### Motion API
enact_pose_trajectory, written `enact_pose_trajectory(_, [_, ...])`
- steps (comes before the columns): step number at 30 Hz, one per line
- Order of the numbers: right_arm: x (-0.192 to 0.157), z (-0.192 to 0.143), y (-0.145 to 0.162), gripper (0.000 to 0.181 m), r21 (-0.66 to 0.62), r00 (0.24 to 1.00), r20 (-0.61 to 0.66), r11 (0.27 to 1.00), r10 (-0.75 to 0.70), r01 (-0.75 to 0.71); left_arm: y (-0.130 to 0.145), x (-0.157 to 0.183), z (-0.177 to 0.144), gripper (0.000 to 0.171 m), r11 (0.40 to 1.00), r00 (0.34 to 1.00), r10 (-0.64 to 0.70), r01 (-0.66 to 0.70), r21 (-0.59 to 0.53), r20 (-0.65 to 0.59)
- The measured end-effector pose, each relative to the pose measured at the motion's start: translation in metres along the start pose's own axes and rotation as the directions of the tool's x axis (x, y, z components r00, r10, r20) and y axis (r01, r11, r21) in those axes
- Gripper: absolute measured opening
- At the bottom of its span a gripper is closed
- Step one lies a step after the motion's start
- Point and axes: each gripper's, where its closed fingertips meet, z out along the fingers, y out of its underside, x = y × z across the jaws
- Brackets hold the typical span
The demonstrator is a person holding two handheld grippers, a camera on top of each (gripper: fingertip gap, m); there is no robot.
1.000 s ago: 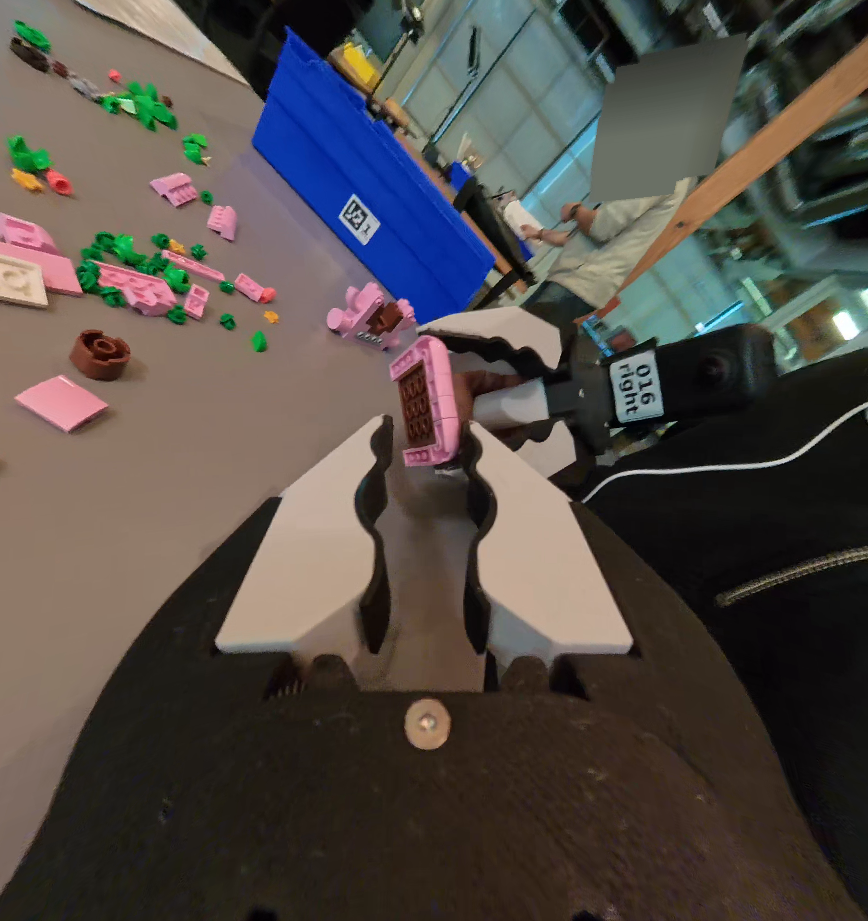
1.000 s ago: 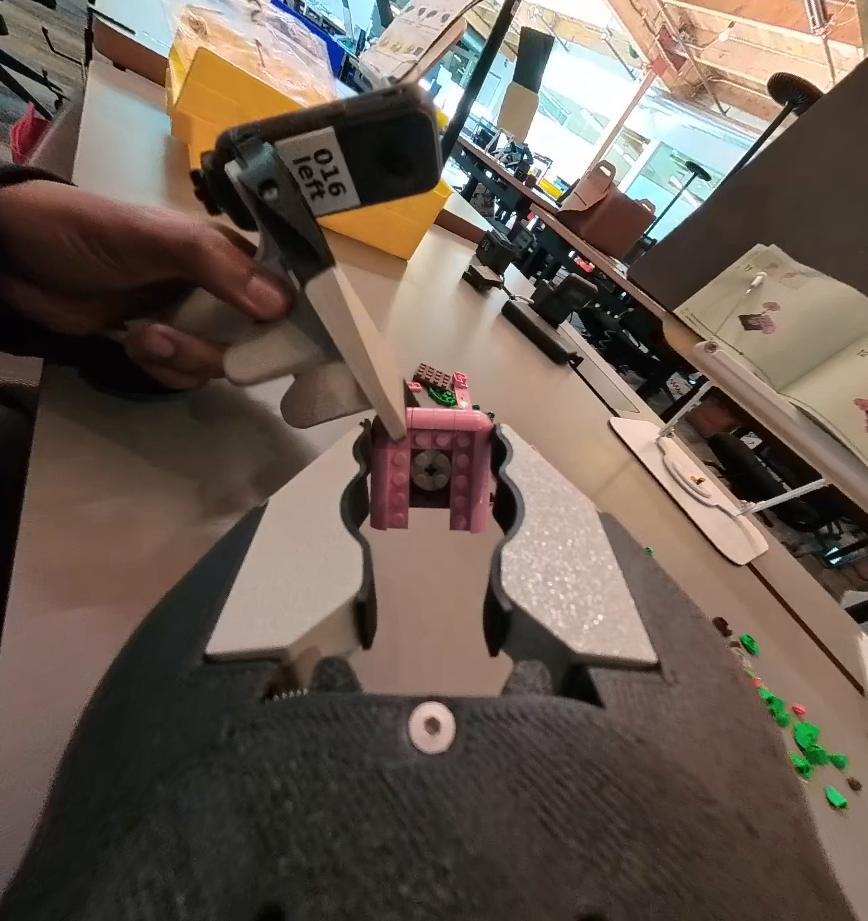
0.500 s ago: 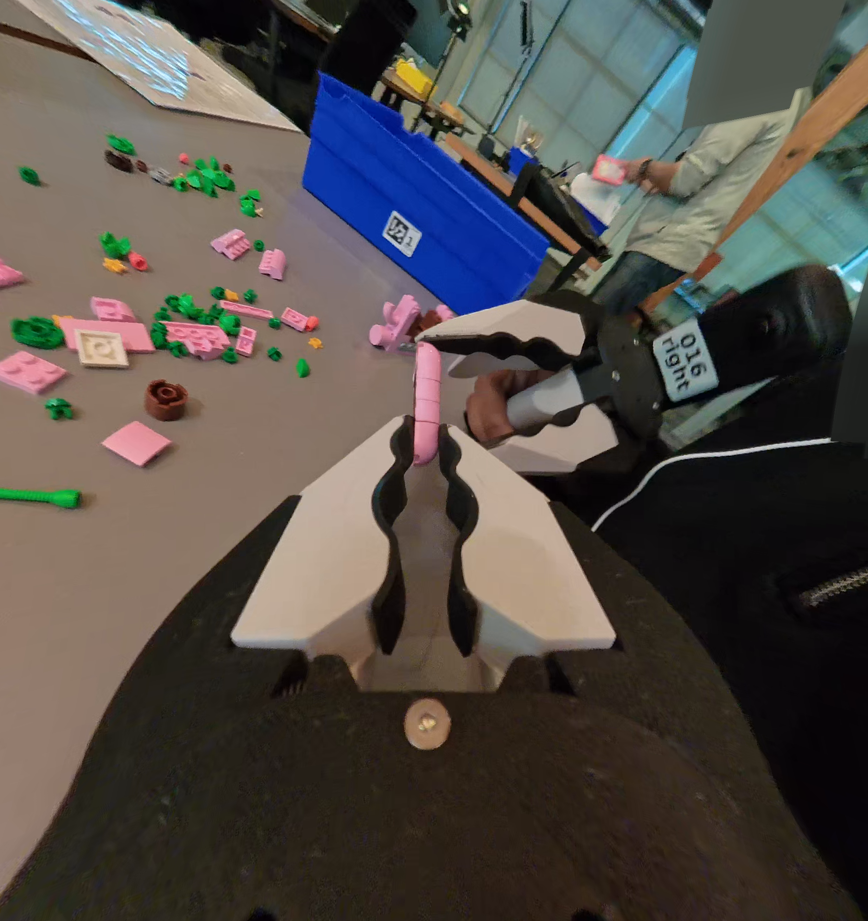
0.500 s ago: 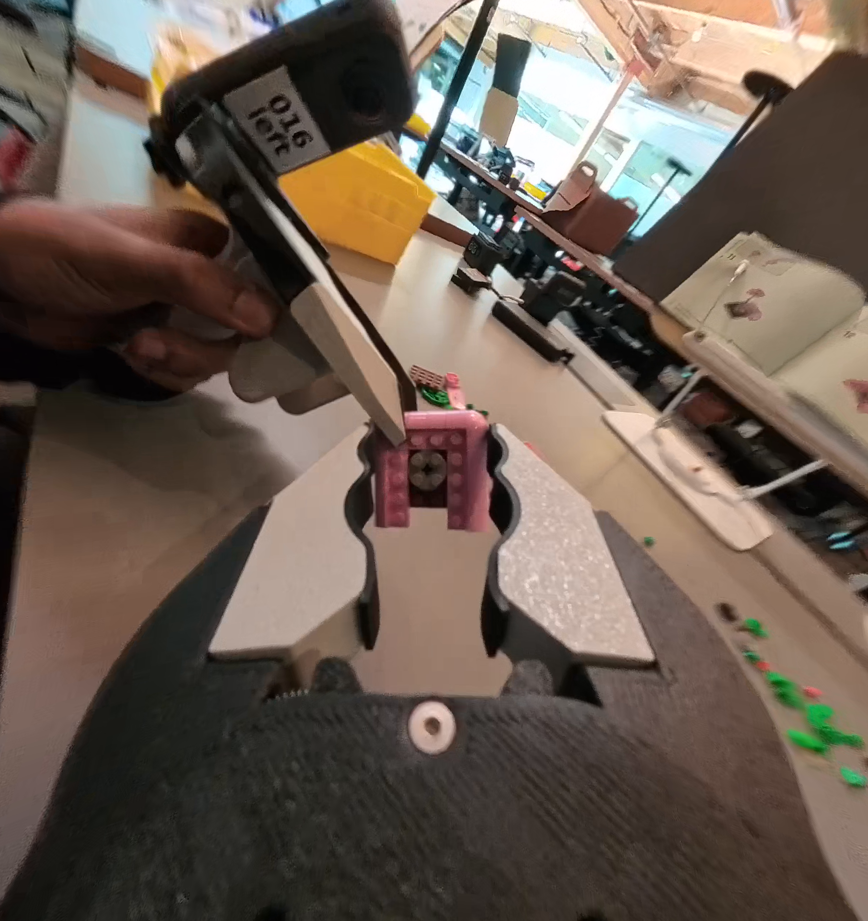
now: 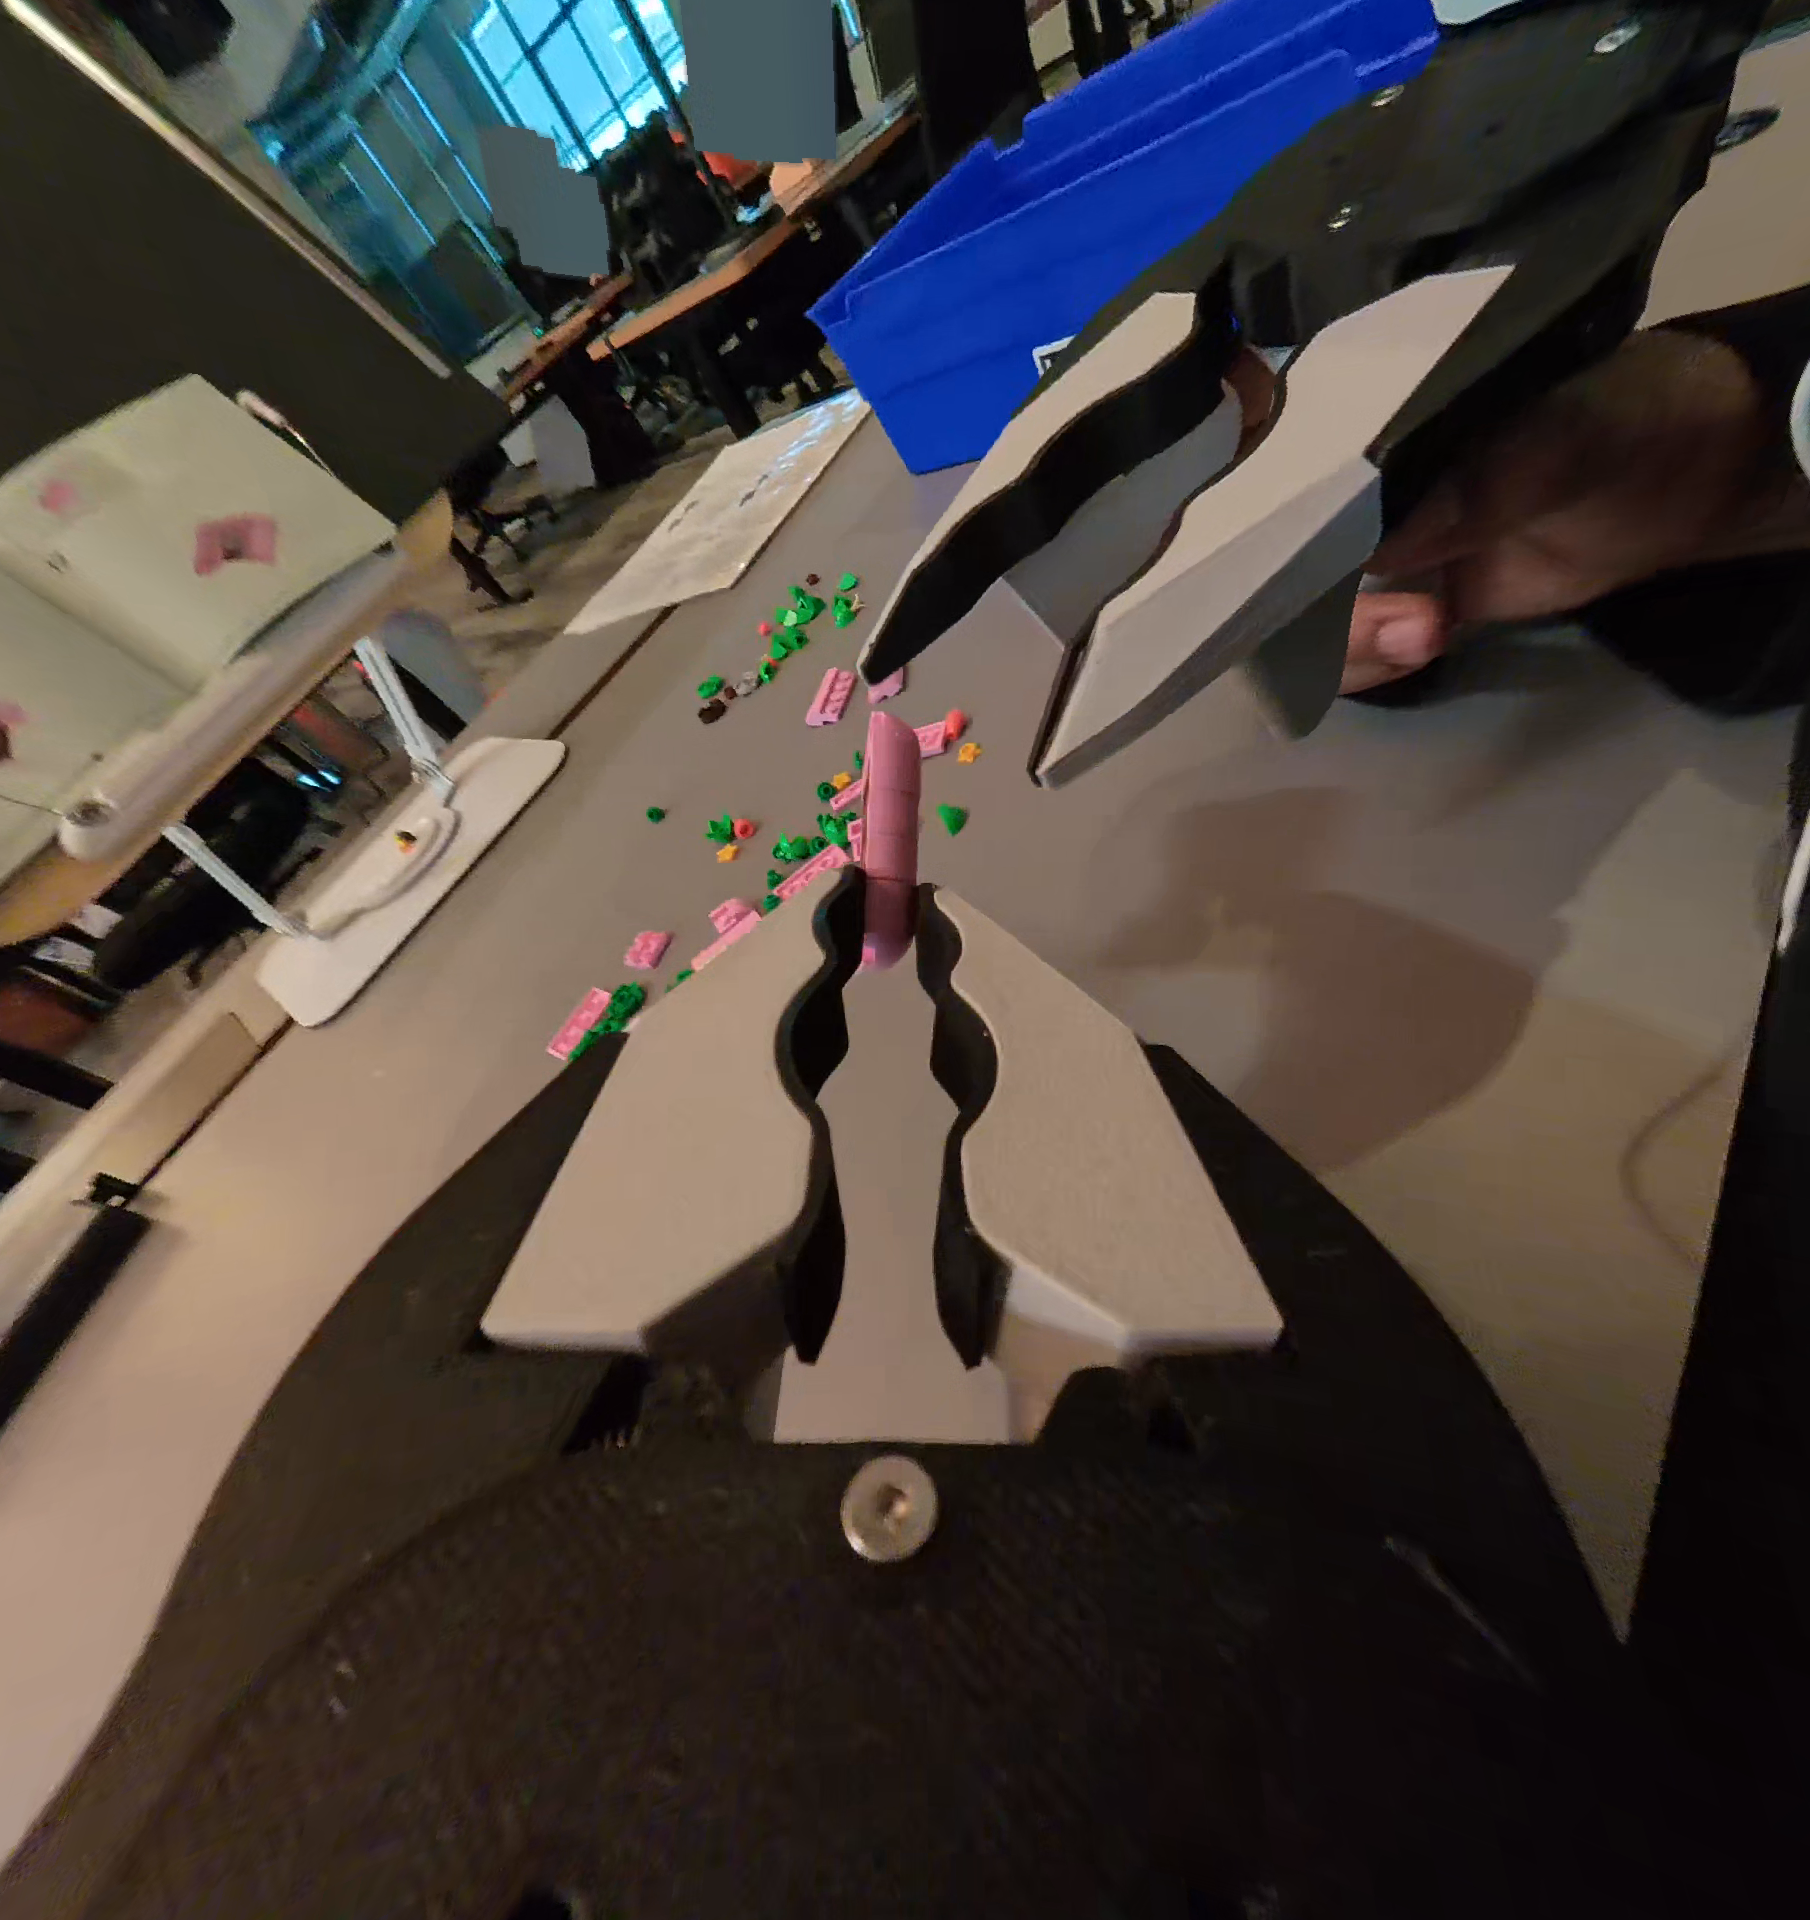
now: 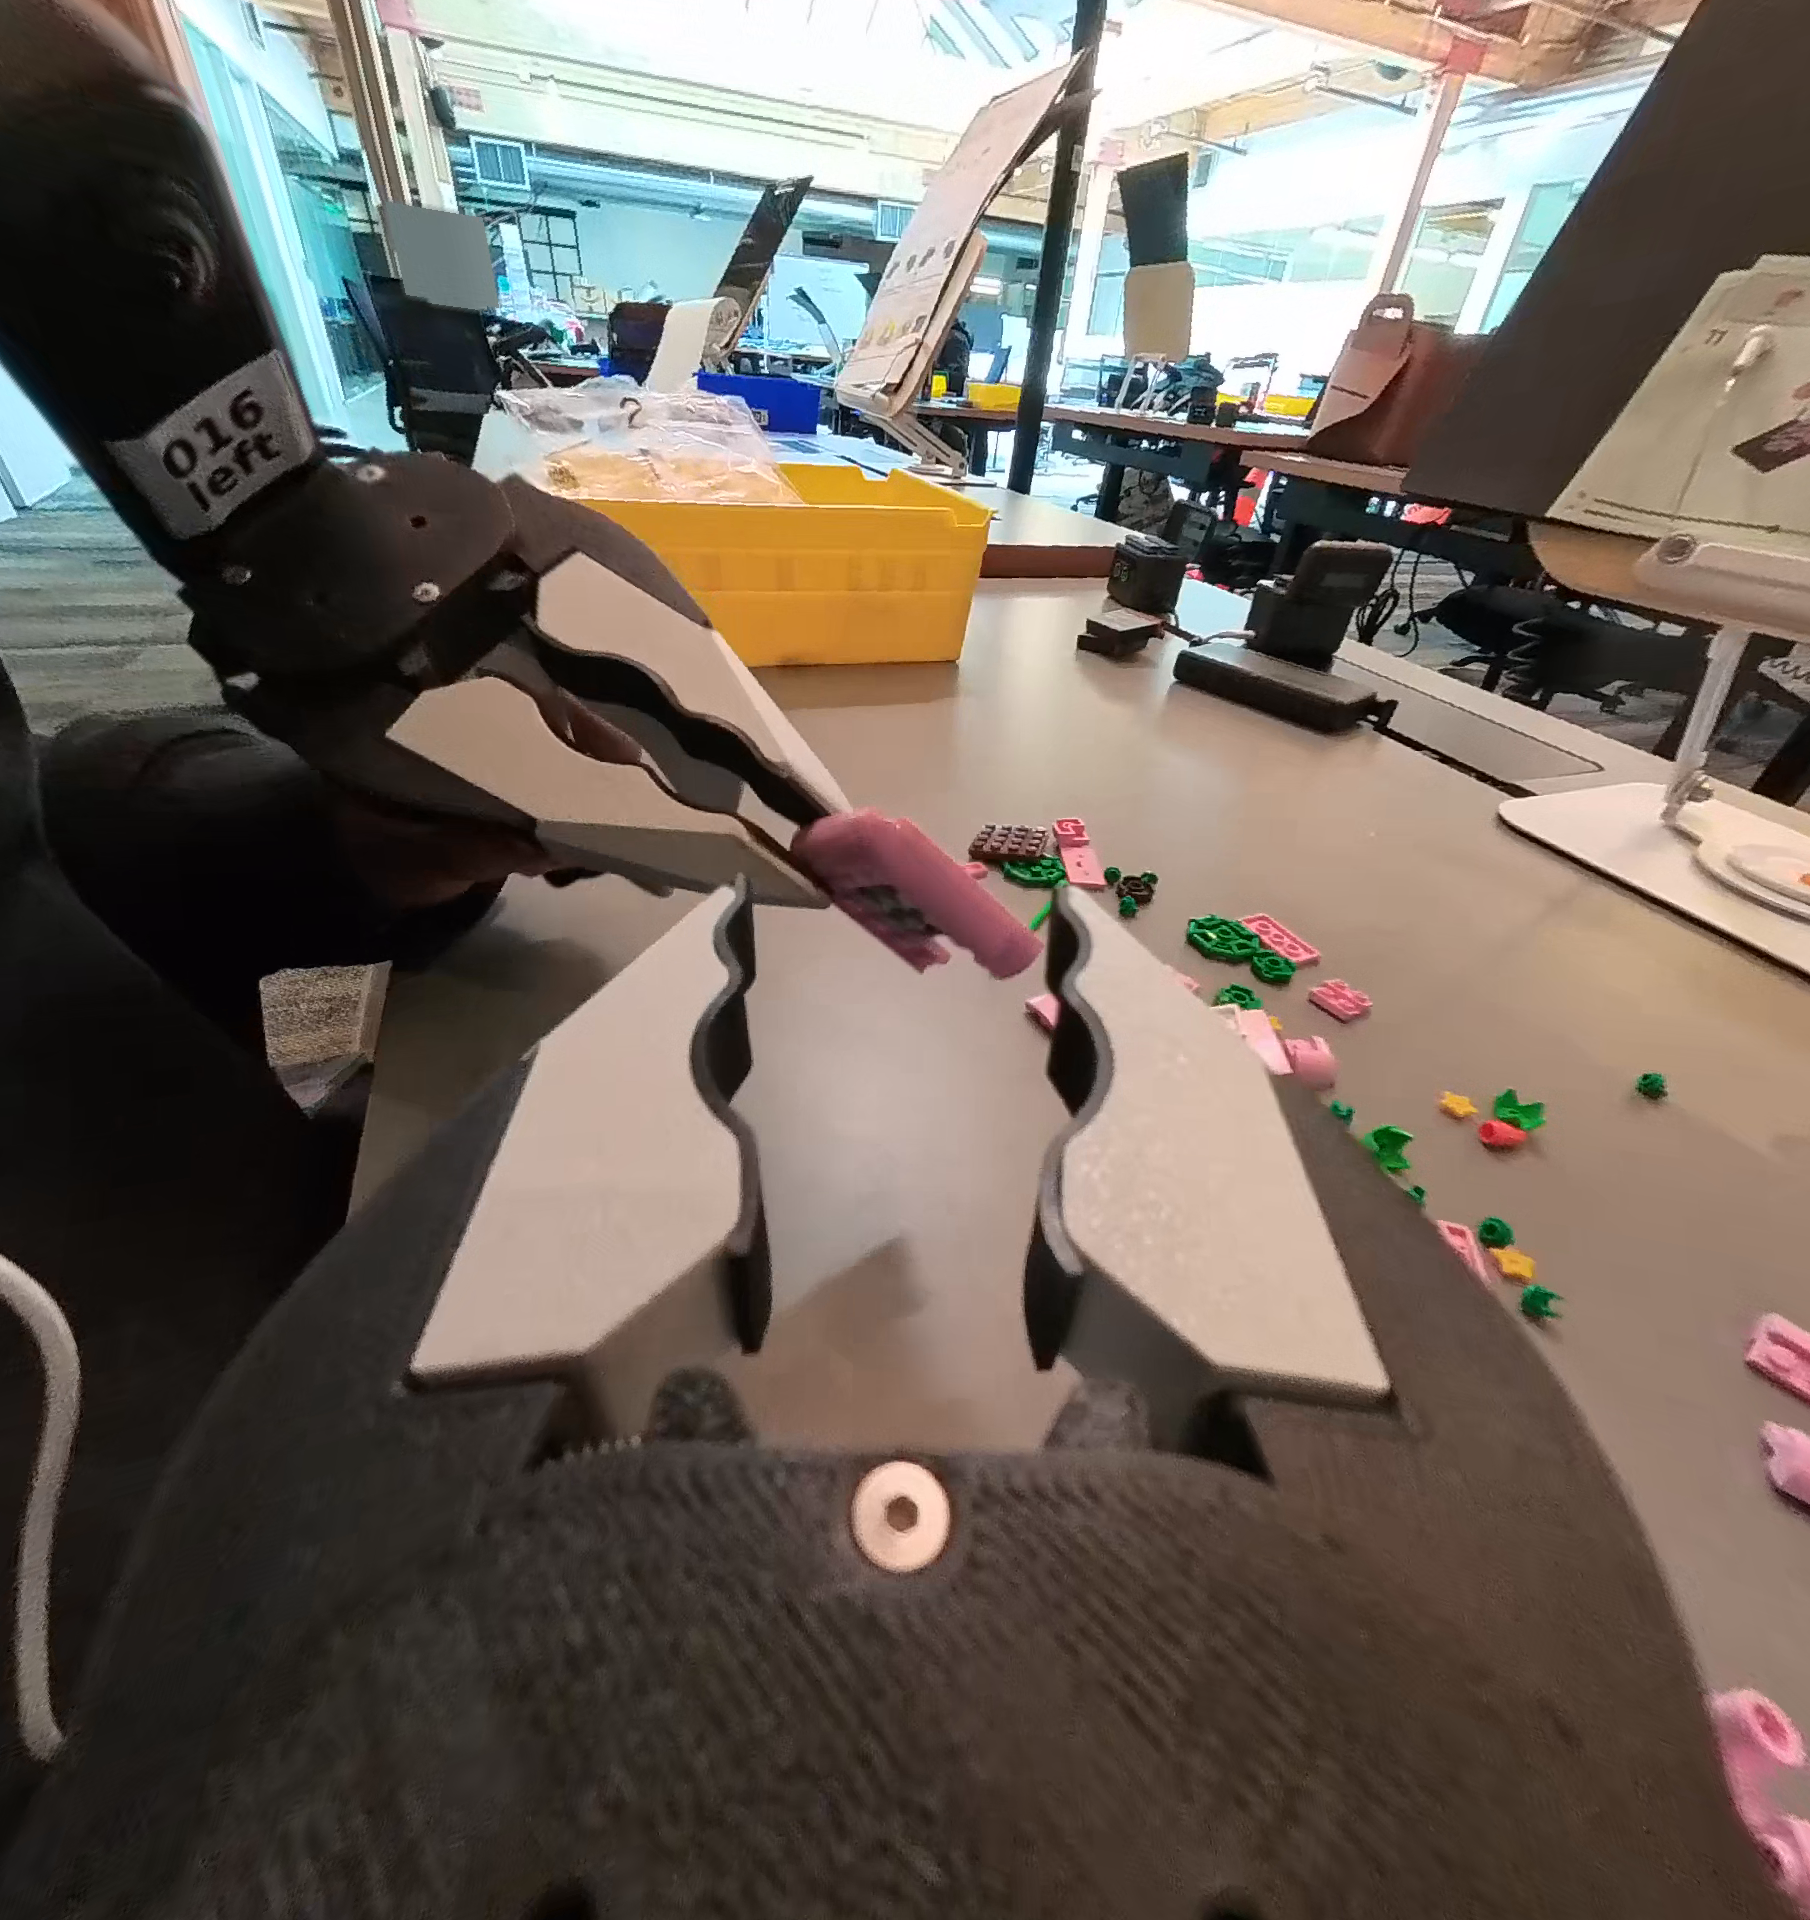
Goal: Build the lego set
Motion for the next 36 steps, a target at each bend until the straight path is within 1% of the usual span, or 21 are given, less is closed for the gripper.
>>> enact_pose_trajectory(6, [0.0, -0.002, 0.0, 0.052, 0.005, 0.999, 0.02, 1.0, 0.028, -0.028, 0.003, -0.004, -0.002, 0.006, 0.995, 0.993, 0.103, -0.102, -0.017, 0.063])
enact_pose_trajectory(9, [0.0, -0.001, 0.0, 0.05, 0.0, 0.999, 0.019, 1.0, 0.027, -0.027, 0.006, -0.004, 0.0, 0.006, 0.993, 0.991, 0.115, -0.113, -0.032, 0.072])
enact_pose_trajectory(11, [0.0, 0.0, 0.001, 0.05, -0.007, 1.0, 0.017, 1.0, 0.023, -0.022, 0.009, -0.005, 0.002, 0.007, 0.998, 0.997, 0.049, -0.048, -0.03, 0.057])
enact_pose_trajectory(12, [0.0, 0.0, 0.002, 0.051, -0.01, 1.0, 0.015, 1.0, 0.021, -0.02, 0.011, -0.007, 0.004, 0.007, 0.999, 0.999, -0.028, 0.029, -0.026, 0.041])
enact_pose_trajectory(13, [0.0, 0.0, 0.002, 0.051, -0.013, 1.0, 0.012, 1.0, 0.019, -0.019, 0.015, -0.008, 0.007, 0.007, 0.989, 0.989, -0.146, 0.146, -0.035, -0.006])
enact_pose_trajectory(14, [0.001, 0.0, 0.002, 0.052, -0.016, 1.0, 0.008, 1.0, 0.018, -0.017, 0.019, -0.005, 0.01, 0.007, 0.954, 0.951, -0.299, 0.295, -0.056, -0.086])
enact_pose_trajectory(15, [0.002, 0.001, 0.003, 0.052, -0.022, 1.0, 0.0, 1.0, 0.015, -0.015, 0.02, -0.002, 0.012, 0.007, 0.887, 0.871, -0.461, 0.455, -0.075, -0.172])
enact_pose_trajectory(16, [0.003, 0.001, 0.005, 0.053, -0.034, 1.0, -0.01, 0.999, 0.011, -0.011, 0.019, -0.002, 0.012, 0.007, 0.788, 0.75, -0.61, 0.608, -0.097, -0.254])
enact_pose_trajectory(17, [0.004, 0.001, 0.007, 0.053, -0.048, 1.0, -0.018, 0.999, 0.003, -0.004, 0.018, -0.004, 0.011, 0.007, 0.669, 0.607, -0.726, 0.732, -0.127, -0.325])
enact_pose_trajectory(18, [0.005, 0.001, 0.009, 0.054, -0.061, 1.0, -0.026, 0.998, -0.007, 0.006, 0.02, -0.006, 0.011, 0.007, 0.551, 0.466, -0.805, 0.817, -0.17, -0.367])
enact_pose_trajectory(19, [0.006, 0.0, 0.01, 0.054, -0.071, 0.999, -0.035, 0.997, -0.018, 0.016, 0.025, -0.005, 0.012, 0.007, 0.459, 0.349, -0.851, 0.858, -0.231, -0.392])
enact_pose_trajectory(20, [0.007, 0.0, 0.011, 0.054, -0.077, 0.999, -0.042, 0.997, -0.027, 0.024, 0.031, 0.0, 0.013, 0.007, 0.401, 0.272, -0.877, 0.868, -0.293, -0.396])
enact_pose_trajectory(21, [0.008, -0.001, 0.011, 0.053, -0.081, 0.998, -0.047, 0.996, -0.031, 0.027, 0.036, 0.005, 0.014, 0.007, 0.37, 0.228, -0.893, 0.863, -0.345, -0.387])
enact_pose_trajectory(22, [0.009, -0.001, 0.012, 0.053, -0.083, 0.998, -0.05, 0.996, -0.03, 0.026, 0.037, 0.01, 0.014, 0.007, 0.357, 0.2, -0.897, 0.852, -0.382, -0.393])
enact_pose_trajectory(23, [0.009, -0.001, 0.012, 0.053, -0.082, 0.998, -0.051, 0.996, -0.025, 0.02, 0.037, 0.013, 0.015, 0.007, 0.365, 0.2, -0.898, 0.838, -0.407, -0.393])
enact_pose_trajectory(25, [0.011, -0.002, 0.012, 0.053, -0.08, 0.999, -0.053, 0.997, -0.009, 0.004, 0.048, 0.019, 0.019, 0.009, 0.399, 0.256, -0.904, 0.791, -0.464, -0.341])
enact_pose_trajectory(26, [0.012, -0.002, 0.012, 0.053, -0.079, 0.999, -0.055, 0.997, -0.001, -0.003, 0.05, 0.021, 0.02, 0.009, 0.411, 0.267, -0.902, 0.775, -0.481, -0.34])
enact_pose_trajectory(30, [0.013, -0.003, 0.011, 0.052, -0.07, 0.999, -0.054, 0.997, 0.011, -0.014, 0.058, 0.02, 0.026, 0.01, 0.397, 0.265, -0.913, 0.758, -0.517, -0.311])
enact_pose_trajectory(31, [0.013, -0.003, 0.01, 0.052, -0.068, 0.999, -0.053, 0.998, 0.012, -0.015, 0.06, 0.018, 0.027, 0.011, 0.401, 0.277, -0.912, 0.754, -0.521, -0.302])
enact_pose_trajectory(32, [0.013, -0.003, 0.01, 0.052, -0.066, 0.999, -0.053, 0.998, 0.013, -0.016, 0.063, 0.016, 0.028, 0.013, 0.414, 0.303, -0.908, 0.748, -0.518, -0.289])
enact_pose_trajectory(36, [0.014, -0.004, 0.009, 0.051, -0.057, 0.998, -0.052, 0.998, 0.02, -0.023, 0.078, 0.003, 0.027, 0.026, 0.514, 0.469, -0.854, 0.685, -0.516, -0.227])
